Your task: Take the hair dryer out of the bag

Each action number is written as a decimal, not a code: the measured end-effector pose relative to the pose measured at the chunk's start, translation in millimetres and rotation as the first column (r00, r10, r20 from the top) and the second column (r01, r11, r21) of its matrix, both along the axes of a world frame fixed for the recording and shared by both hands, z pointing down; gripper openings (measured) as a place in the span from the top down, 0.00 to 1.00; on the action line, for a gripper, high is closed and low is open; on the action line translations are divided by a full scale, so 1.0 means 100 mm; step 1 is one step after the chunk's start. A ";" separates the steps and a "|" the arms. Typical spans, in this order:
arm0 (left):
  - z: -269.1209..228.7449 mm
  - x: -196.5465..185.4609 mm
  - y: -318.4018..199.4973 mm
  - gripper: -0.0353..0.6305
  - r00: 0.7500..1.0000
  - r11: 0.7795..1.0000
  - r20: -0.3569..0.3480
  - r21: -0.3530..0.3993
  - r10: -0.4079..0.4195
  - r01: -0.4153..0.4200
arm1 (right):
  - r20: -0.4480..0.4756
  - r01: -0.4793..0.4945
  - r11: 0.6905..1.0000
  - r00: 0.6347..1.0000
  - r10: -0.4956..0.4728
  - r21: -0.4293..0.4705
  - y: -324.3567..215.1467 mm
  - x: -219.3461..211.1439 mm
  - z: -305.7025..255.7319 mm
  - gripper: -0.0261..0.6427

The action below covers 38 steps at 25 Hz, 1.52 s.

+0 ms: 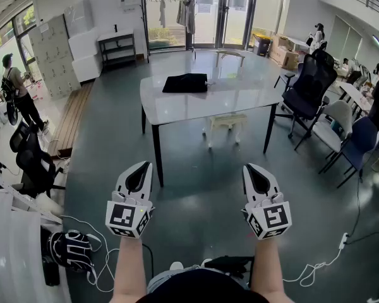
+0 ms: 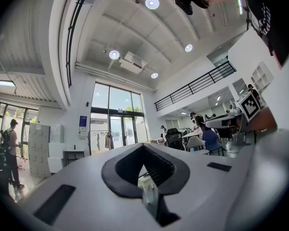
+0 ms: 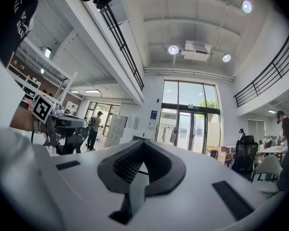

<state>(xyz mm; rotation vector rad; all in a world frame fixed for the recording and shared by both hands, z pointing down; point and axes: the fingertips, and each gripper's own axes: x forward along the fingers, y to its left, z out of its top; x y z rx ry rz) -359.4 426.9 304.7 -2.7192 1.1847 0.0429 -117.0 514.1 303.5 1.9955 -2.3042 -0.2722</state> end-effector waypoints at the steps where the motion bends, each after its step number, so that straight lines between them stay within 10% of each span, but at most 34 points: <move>1: -0.01 0.03 0.01 0.93 1.000 1.000 0.001 -0.001 -0.001 0.001 | 0.008 -0.006 1.000 1.000 0.006 -0.002 0.01 0.03 -0.01 0.93; 23: 0.00 0.91 0.01 0.93 0.999 0.999 -0.007 0.007 -0.045 0.045 | 0.093 0.027 1.000 0.995 -0.027 0.001 -0.06 0.94 0.11 0.93; 38: 0.19 1.08 -1.47 0.93 0.999 0.999 -0.018 -0.021 -0.044 0.043 | 0.103 -0.019 0.999 0.994 0.024 -0.046 -1.37 1.22 0.37 0.93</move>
